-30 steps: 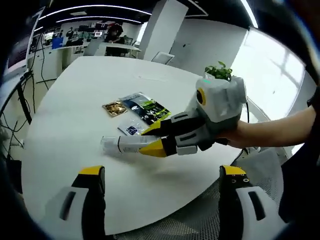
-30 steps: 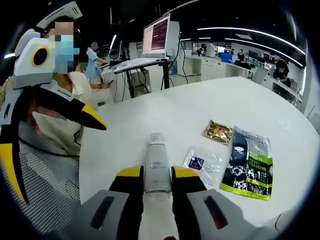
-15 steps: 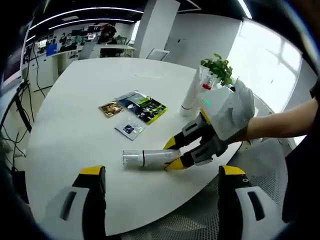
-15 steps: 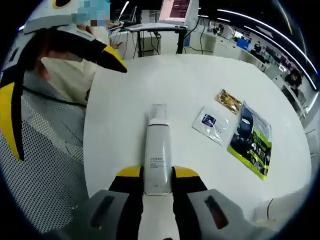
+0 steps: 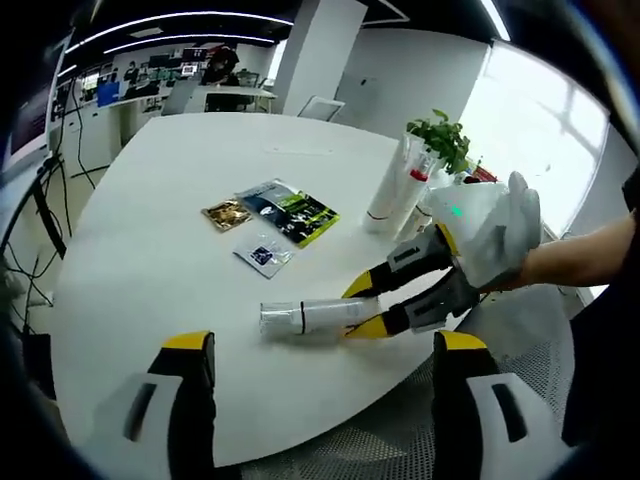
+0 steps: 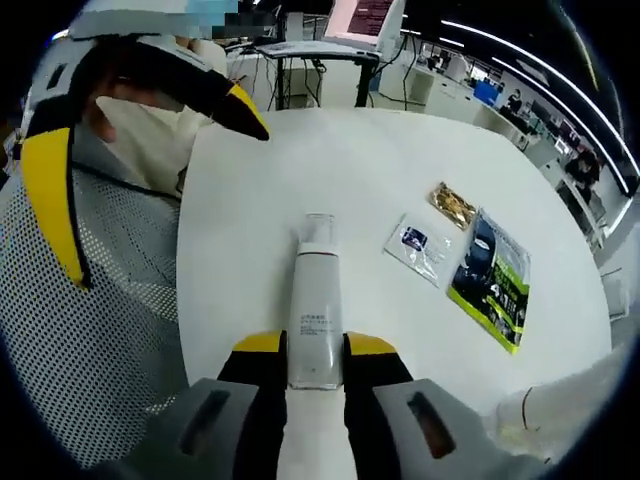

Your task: Arrange the skincare products in the storage area until every visible bottle or jar stands upright without overlapping.

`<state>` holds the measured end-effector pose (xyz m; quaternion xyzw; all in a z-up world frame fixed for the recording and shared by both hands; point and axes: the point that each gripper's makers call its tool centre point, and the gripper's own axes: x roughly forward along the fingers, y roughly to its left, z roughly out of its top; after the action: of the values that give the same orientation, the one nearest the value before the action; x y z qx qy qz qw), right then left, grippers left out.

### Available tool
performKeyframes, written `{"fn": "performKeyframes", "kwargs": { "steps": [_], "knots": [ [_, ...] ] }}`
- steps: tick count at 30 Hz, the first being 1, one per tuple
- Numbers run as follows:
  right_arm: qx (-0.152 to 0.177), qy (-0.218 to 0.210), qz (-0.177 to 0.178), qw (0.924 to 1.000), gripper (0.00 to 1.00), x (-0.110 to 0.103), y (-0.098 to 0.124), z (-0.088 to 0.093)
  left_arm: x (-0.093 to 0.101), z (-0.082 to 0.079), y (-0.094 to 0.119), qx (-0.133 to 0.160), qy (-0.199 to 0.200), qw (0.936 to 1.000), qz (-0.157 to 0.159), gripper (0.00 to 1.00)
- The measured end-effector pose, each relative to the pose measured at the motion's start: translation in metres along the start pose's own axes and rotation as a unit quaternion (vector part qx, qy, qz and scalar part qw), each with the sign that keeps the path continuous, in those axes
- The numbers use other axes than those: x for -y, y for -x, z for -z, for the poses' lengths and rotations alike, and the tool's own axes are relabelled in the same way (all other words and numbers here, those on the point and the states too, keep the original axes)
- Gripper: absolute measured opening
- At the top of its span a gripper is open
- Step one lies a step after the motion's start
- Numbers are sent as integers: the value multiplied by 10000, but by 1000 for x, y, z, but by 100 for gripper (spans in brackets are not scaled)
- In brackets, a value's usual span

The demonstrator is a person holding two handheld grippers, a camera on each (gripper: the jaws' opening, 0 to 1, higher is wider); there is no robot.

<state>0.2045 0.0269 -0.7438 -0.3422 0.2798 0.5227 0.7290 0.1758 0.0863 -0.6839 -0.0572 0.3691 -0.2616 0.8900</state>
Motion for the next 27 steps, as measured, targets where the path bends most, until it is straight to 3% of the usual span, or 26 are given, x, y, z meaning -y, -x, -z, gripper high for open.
{"fn": "performKeyframes", "kwargs": {
  "steps": [4, 9, 13, 20, 23, 27],
  "knots": [
    [157, 557, 299, 9979, 20, 2, 16, -11, 3, -1, -1, 4, 161, 9998, 88, 80],
    [493, 1264, 917, 9865, 20, 10, 43, -28, 12, -7, -5, 109, 329, 9991, 262, 79],
    [856, 1116, 1411, 9800, 20, 21, 66, -39, 16, -21, -4, 430, 602, 9962, 450, 79],
    [1187, 648, 1687, 9763, 20, 31, 85, -47, 26, -52, 1, 1085, 1153, 9840, 815, 78],
    [1264, 640, 1813, 9732, 20, 33, 92, -51, 30, -62, 4, 1321, 1398, 9766, 963, 77],
    [1400, 781, 1995, 9667, 20, 31, 102, -61, 34, -68, 4, 1415, 1558, 9704, 1185, 75]
  ]
}}
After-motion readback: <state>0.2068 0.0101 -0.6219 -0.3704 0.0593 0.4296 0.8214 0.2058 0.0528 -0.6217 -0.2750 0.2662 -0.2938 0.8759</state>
